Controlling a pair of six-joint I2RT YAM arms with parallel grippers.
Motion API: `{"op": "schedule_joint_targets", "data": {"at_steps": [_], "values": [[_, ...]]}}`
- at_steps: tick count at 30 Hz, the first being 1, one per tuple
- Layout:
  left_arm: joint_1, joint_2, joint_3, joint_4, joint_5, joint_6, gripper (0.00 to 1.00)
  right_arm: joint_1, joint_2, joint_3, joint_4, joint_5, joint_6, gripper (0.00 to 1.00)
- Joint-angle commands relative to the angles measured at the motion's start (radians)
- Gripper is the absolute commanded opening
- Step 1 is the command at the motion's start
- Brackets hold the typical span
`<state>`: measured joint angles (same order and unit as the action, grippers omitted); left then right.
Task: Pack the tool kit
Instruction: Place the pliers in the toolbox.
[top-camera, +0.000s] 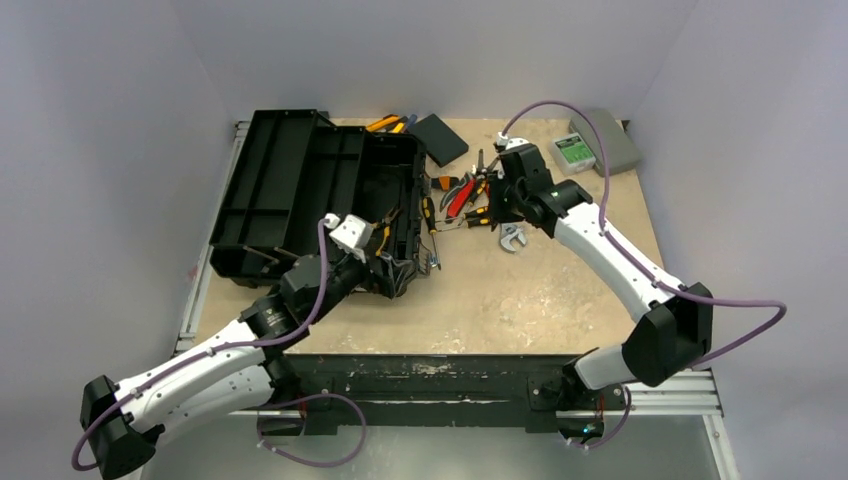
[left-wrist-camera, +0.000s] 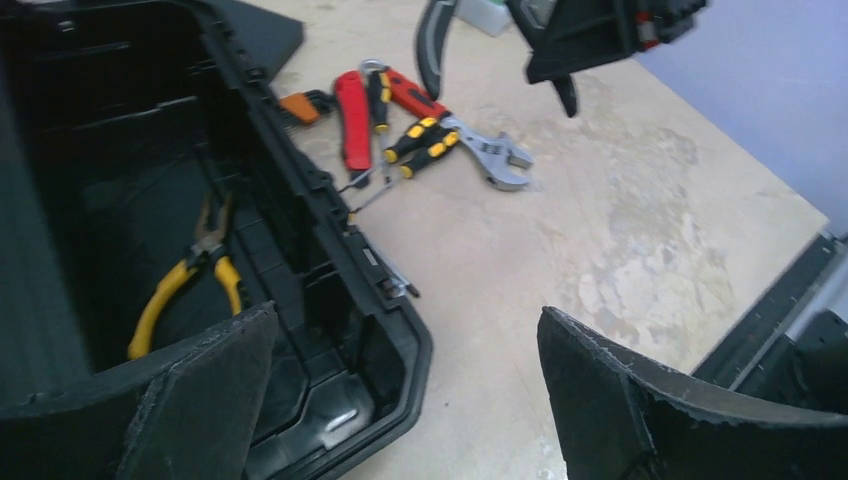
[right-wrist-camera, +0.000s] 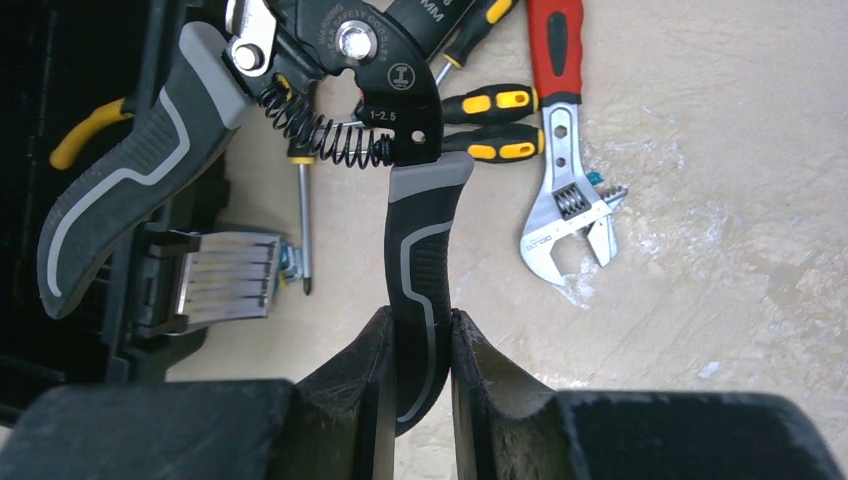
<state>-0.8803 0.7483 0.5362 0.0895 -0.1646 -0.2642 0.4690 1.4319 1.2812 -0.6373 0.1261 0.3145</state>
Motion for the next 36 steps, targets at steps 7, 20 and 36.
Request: {"op": "schedule_joint_targets", "data": {"at_steps": [7,20,36], "values": [[-0.003,-0.044,0.263,-0.442,-0.435,-0.281,1.0,0.175,0.103,0.239,-0.086,0.148,0.095,0.01],[0.005,-0.03,0.415,-0.722,-0.461,-0.356,1.0,0.362,0.541,0.694,-0.341,0.305,0.072,0.02],[0.009,-0.049,0.412,-0.757,-0.432,-0.341,1.0,0.404,0.821,0.996,-0.377,0.241,0.04,0.11]]}}
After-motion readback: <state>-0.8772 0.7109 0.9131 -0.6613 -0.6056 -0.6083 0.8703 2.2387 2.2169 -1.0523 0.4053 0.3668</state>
